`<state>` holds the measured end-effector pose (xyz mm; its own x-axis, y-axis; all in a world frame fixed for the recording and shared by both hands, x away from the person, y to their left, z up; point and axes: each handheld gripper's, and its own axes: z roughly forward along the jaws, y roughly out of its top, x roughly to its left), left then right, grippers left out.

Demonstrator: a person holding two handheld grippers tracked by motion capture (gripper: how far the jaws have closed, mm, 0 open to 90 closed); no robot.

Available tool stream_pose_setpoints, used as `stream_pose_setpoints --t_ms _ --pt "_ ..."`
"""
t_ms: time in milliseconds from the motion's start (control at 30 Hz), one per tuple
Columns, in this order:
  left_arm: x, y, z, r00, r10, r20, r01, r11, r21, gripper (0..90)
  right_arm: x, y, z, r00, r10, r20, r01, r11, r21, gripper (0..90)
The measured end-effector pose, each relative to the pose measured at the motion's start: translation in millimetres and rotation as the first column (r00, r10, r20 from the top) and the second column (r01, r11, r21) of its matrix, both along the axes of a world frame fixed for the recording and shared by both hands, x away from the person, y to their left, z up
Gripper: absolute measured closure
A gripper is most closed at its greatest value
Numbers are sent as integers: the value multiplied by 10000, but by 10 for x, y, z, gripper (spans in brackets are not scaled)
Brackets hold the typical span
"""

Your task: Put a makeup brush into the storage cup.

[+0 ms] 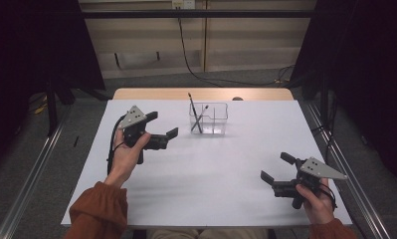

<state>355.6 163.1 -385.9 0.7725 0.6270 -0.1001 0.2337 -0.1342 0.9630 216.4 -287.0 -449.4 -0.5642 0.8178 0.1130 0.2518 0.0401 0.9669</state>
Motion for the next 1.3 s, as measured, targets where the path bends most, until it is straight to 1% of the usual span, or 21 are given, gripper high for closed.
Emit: stream_pose_setpoints --t_ms 33,233,267,300,367,400,433,533,600,633,667,733,800,867,933,967,1000,1067,1167,1200,1300 --pt "-28 17 0 10000 -11 78 11 10000 45 25 -1 -4 0 10000 -3 17 3 10000 -39 0" --pt "-184 136 -11 10000 63 47 -63 10000 41 25 -22 -15 3 10000 -31 88 31 10000 -75 0" --pt "-218 165 -9 9997 158 182 -160 9998 110 25 -24 -18 4 9999 -29 107 30 9999 -99 0" --pt "-248 196 -6 9992 264 312 -266 9996 51 25 -26 -19 5 9999 -32 130 33 9999 -99 0" --pt "-283 262 -11 9990 385 222 -382 9992 -143 25 -27 -24 1 9999 -34 126 36 9999 -153 0" --pt "-303 294 -16 9990 404 215 -402 9992 -78 25 -25 -27 -2 9999 -29 132 31 9999 -150 0" --pt "-324 325 -26 9987 439 255 -438 9990 -46 25 -26 -25 0 9999 -36 117 38 9999 -150 0" --pt "-385 409 -69 9986 491 185 -489 9988 -87 25 -33 -22 1 9999 4 155 -1 9998 -187 0" --pt "-429 443 -106 9969 734 294 -737 9972 125 25 -33 -23 -1 9999 -11 145 14 9998 -205 0" --pt "-449 467 -125 9971 719 256 -723 9973 134 25 -33 -23 -1 9999 -17 136 20 9998 -201 0" --pt "-469 496 -144 9974 701 162 -702 9975 67 25 -35 -22 1 9999 -30 140 33 9998 -200 0" --pt "-509 542 -182 9959 883 199 -884 9961 44 25 -43 -24 1 9999 -25 147 28 9998 -202 0" --pt "-548 581 -221 9956 931 112 -929 9956 -121 25 -43 -31 -3 9999 -31 134 34 9998 -219 0" --pt "-594 613 -252 9958 904 151 -903 9959 -32 25 -44 -34 0 9999 -94 139 96 9998 -160 0" --pt "-642 629 -267 9959 903 -48 -903 9959 9 25 -47 -33 1 9999 -79 147 82 9998 -167 0" --pt "-677 639 -267 9960 891 -80 -892 9960 -58 25 -47 -34 0 9999 -63 149 66 9998 -212 0" --pt "-711 653 -268 9965 833 -17 -833 9965 -101 25 -51 -32 1 9999 -80 148 83 9998 -182 0" --pt "-762 686 -282 9962 857 124 -857 9963 -3 25 -56 -35 3 9998 -82 189 86 9998 -205 0" --pt "-802 753 -328 9951 989 84 -988 9950 -120 25 -66 -41 3 9998 -115 174 118 9998 -176 0" --pt "-813 777 -340 9944 1033 204 -1031 9946 -94 25 -69 -45 4 9998 -92 184 96 9997 -207 0" --pt "-843 825 -371 9925 1208 177 -1207 9927 -53 24 -71 -45 5 9998 -104 178 108 9997 -209 0"
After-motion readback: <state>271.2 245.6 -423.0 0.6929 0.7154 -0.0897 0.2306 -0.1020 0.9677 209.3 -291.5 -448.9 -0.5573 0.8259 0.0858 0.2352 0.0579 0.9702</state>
